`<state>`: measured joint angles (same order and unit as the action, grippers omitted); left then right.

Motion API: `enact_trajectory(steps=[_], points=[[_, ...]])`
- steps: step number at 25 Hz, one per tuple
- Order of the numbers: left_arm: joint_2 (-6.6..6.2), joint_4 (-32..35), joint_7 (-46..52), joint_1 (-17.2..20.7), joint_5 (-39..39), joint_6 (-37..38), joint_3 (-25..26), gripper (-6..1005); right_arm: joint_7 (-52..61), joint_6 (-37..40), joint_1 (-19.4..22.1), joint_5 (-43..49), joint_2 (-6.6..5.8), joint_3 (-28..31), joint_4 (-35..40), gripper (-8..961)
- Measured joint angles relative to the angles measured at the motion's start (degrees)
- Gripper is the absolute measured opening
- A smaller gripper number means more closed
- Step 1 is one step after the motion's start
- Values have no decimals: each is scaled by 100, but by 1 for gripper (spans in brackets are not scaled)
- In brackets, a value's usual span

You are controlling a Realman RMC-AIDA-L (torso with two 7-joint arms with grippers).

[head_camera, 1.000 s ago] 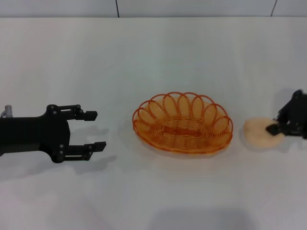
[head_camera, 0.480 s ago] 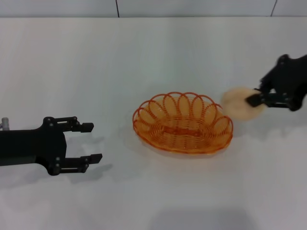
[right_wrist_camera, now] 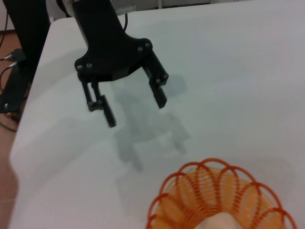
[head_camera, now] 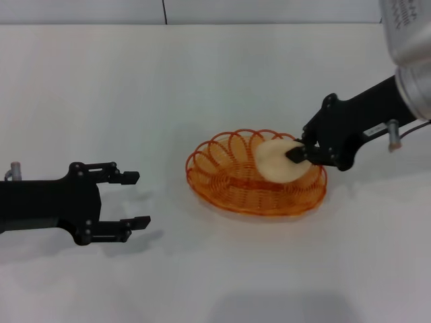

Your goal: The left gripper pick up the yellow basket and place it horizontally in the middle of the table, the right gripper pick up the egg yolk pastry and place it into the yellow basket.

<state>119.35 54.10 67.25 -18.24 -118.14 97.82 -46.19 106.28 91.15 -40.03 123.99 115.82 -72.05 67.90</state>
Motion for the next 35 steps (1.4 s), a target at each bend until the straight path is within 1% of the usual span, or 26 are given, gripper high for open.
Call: enact_trajectory(steps=[4,9,15,17,20,22,25,28,31,35], points=[[-1,-9,-15,-7,29,-8,-28,734,-25,-388,125,-145,4,-105,-194,44],[-1,-13,-16,-24,74,-25,-31,734,-315,-563,286,-536,-1,-133,-413,54],[-1,-13,20,-43,81,-27,-16,734,-528,-595,516,-710,-20,-54,-390,253],[-11,-14,32,-44,91,-16,8,734,-661,-559,609,-730,-27,71,-378,348],[-37,-14,98,-75,105,15,21,734,-1041,-352,801,-872,-34,471,-419,491],[-73,-13,180,-123,109,21,22,735,-1364,-117,912,-976,-43,882,-548,575],[-121,-14,265,-192,104,23,24,735,-1800,209,972,-1004,-78,1529,-895,700],[-184,-44,363,-293,100,23,23,735,-2208,490,982,-1008,-191,2061,-1410,776],[-278,-164,420,-411,104,28,23,734,-2536,537,980,-1011,-296,2379,-1860,853],[-371,-357,459,-536,105,40,46,734,-2836,529,995,-1018,-397,2566,-2310,853]])
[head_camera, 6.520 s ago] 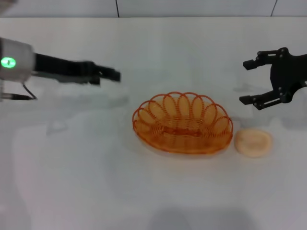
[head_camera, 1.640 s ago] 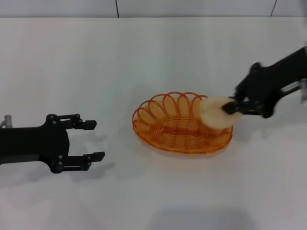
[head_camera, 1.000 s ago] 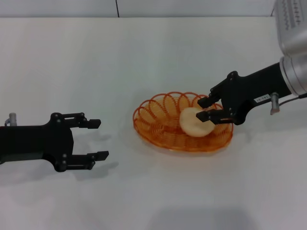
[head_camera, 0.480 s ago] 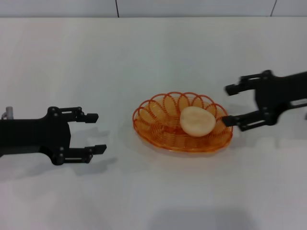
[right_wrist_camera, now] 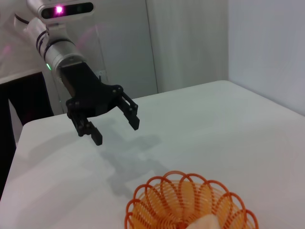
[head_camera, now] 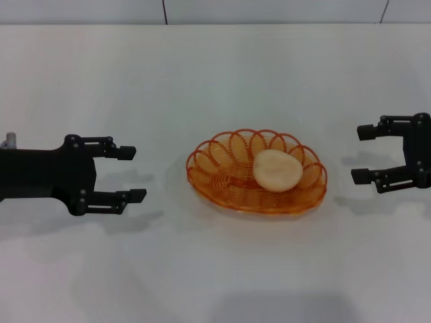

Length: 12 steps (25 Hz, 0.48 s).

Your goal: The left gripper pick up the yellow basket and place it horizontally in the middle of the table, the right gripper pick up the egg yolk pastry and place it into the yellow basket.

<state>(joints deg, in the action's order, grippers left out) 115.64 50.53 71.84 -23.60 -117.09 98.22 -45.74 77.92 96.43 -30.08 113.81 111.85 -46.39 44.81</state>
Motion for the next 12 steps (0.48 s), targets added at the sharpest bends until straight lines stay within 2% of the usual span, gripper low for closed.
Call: enact_trajectory(steps=[8,12], points=[[-38,-104,19,-198,-45,6,40,735,-163,-83,24,24,22,33,-197,853],[-117,-105,78,-257,-63,9,31,734,-150,-168,-11,41,38,-2,-201,853]])
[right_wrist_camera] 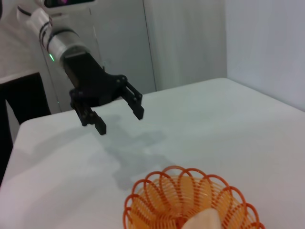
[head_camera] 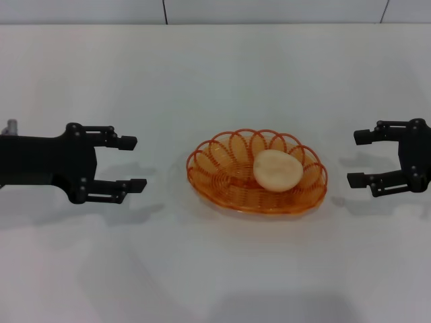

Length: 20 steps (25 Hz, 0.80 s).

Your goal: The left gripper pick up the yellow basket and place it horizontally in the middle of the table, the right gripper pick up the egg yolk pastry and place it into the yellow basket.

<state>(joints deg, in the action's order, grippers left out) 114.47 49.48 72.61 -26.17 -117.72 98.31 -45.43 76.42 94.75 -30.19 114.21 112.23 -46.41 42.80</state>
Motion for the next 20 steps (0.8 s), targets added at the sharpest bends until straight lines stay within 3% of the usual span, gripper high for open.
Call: enact_trajectory(steps=[12,20], points=[[-122,0,54,-12,-18,15,-9,735,40,-112,-84,20,18,-47,-8,853],[-135,0,101,-14,-168,14,-5,735,48,-117,-84,22,18,-43,-9,853]])
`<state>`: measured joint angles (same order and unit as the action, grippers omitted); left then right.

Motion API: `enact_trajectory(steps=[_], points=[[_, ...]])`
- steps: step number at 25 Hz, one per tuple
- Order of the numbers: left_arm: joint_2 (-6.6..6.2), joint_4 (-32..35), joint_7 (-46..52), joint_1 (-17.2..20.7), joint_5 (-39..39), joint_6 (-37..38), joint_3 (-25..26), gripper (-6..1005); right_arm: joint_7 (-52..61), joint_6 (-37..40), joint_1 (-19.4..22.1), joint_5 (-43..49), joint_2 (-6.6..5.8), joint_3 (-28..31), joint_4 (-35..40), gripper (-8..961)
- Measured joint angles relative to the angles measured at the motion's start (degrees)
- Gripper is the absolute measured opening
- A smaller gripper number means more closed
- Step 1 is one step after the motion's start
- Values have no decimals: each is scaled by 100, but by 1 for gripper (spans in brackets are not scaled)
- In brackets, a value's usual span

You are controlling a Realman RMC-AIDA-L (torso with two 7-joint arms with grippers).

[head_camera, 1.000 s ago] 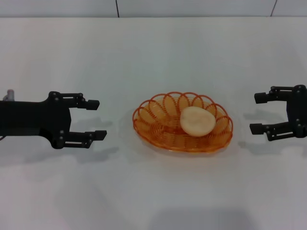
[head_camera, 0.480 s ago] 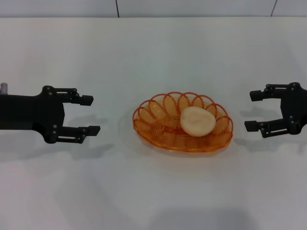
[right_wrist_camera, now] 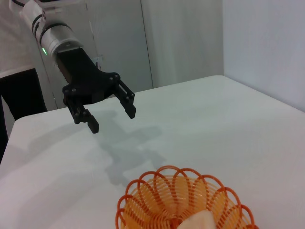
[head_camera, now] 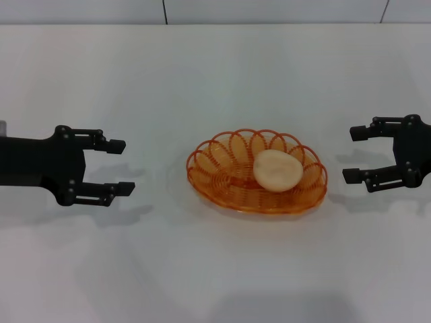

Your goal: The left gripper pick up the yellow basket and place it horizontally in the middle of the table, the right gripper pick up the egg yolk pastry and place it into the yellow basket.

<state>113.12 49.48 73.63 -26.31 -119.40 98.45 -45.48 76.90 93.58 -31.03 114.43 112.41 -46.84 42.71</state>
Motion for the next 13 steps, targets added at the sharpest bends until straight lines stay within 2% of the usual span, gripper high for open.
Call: enact_trajectory(steps=[13], points=[[16,8,3,-10,-81,-2,-11,734,1,-8,8,9,11,0,0,853]])
